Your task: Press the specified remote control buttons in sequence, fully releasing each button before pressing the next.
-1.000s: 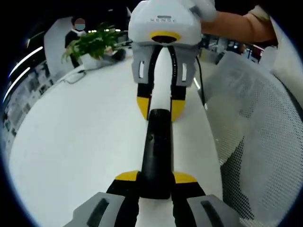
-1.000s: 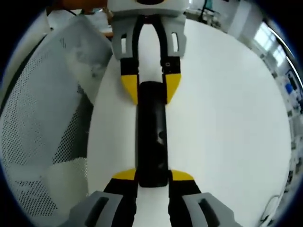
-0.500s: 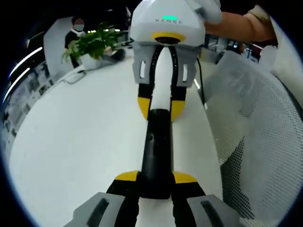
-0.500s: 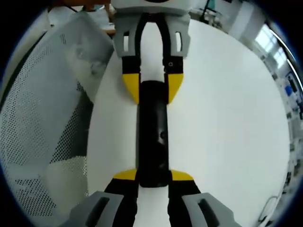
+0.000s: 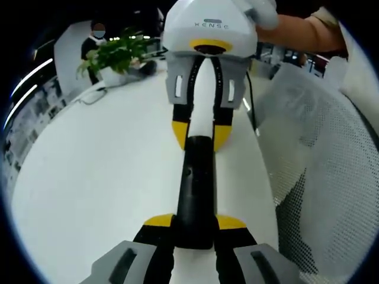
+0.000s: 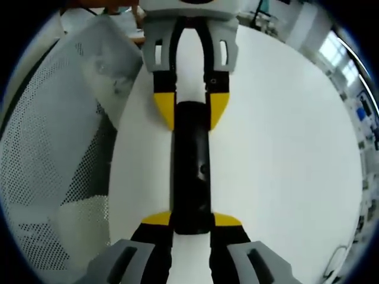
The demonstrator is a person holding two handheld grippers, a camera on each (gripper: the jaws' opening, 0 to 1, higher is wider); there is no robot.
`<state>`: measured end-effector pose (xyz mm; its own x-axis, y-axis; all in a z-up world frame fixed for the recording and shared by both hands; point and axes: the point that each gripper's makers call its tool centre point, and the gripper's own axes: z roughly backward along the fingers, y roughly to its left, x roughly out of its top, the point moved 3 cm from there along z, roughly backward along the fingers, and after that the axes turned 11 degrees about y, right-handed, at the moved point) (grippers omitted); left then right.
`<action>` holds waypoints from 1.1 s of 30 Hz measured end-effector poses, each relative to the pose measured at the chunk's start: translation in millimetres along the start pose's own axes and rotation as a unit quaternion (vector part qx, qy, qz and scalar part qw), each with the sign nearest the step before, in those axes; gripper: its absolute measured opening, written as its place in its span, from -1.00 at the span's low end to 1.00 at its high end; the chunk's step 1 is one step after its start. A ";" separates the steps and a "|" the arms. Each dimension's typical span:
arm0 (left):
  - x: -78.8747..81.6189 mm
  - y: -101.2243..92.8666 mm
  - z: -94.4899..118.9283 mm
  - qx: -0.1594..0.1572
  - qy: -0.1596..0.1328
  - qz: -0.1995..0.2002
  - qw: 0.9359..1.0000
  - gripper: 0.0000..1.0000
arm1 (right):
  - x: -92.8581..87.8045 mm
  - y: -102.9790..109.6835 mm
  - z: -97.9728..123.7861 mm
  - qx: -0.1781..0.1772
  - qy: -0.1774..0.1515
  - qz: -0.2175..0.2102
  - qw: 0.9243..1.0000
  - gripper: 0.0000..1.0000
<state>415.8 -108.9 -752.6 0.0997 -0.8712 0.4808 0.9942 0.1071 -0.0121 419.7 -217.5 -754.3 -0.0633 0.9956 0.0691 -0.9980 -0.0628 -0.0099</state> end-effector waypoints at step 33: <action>20.3 41.2 24.2 0.033 0.001 -0.018 0.999 -0.52 | -2.6 -39.3 35.2 -0.044 -0.012 0.000 0.999 -0.59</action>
<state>457.8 -110.5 -722.2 0.0642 -0.8758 0.4783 0.9923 0.1068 0.0623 458.9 -220.1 -719.0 -0.0639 0.9935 0.0940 -0.9937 -0.0547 -0.0974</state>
